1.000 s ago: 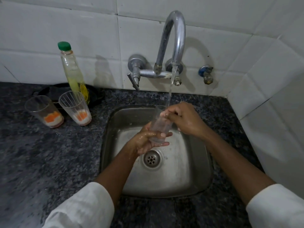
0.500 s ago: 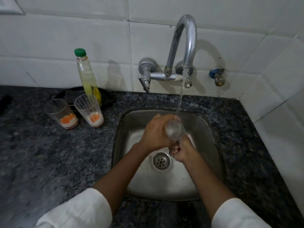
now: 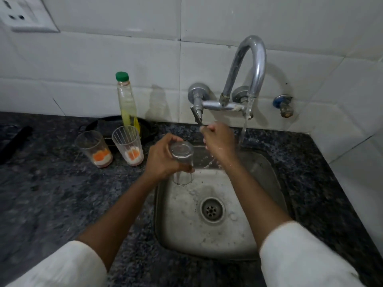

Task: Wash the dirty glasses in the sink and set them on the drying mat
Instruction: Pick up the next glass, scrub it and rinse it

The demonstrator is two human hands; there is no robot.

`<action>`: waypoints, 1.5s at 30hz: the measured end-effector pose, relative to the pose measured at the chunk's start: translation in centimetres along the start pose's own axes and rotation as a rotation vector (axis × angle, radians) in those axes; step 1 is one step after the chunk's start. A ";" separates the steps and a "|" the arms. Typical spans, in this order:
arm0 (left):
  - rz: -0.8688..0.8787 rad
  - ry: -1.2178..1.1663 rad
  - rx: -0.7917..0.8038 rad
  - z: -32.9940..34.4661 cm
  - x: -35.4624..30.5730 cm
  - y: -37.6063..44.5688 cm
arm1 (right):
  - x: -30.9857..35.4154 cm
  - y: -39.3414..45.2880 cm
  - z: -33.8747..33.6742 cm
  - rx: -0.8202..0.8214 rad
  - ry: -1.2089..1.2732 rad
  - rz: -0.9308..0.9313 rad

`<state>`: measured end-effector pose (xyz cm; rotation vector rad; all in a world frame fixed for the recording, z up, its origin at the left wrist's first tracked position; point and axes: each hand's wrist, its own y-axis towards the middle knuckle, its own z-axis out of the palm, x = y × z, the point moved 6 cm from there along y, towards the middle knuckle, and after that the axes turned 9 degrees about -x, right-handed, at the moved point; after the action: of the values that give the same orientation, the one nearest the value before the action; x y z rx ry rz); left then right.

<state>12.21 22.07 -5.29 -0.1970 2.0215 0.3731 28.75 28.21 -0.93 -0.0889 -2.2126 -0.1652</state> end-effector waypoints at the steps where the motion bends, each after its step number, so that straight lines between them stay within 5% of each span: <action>1: 0.004 -0.010 0.000 -0.4 0.1 0.2 | 1.5 0.6 0.2 -0.042 -0.220 -0.121; 6: 0.028 -0.064 0.010 -1.7 0.5 0.9 | 5.3 1.9 1.7 -0.097 -0.656 -0.290; 14: 0.059 -0.107 0.036 -2.2 0.6 0.8 | 1.4 1.9 2.6 0.054 0.015 0.120; 21: 0.102 -0.139 0.107 -1.0 -1.7 -0.9 | -2.8 -6.6 0.8 0.481 0.167 -0.031; 27: 0.160 -0.110 0.218 1.0 -4.6 -5.3 | -3.2 -10.1 -1.6 0.128 0.195 -0.107; 34: -0.141 -0.222 0.298 -1.6 -4.7 -9.9 | -4.4 -13.3 -6.2 0.054 0.034 -0.103; 45: -0.197 -0.140 0.276 -12.3 -2.1 -12.0 | 3.4 -15.8 -3.7 0.175 -0.047 -0.245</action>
<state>6.49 6.54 -0.28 -0.1900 1.8726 -0.0166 27.68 12.09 2.61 0.2789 -2.2698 -0.1040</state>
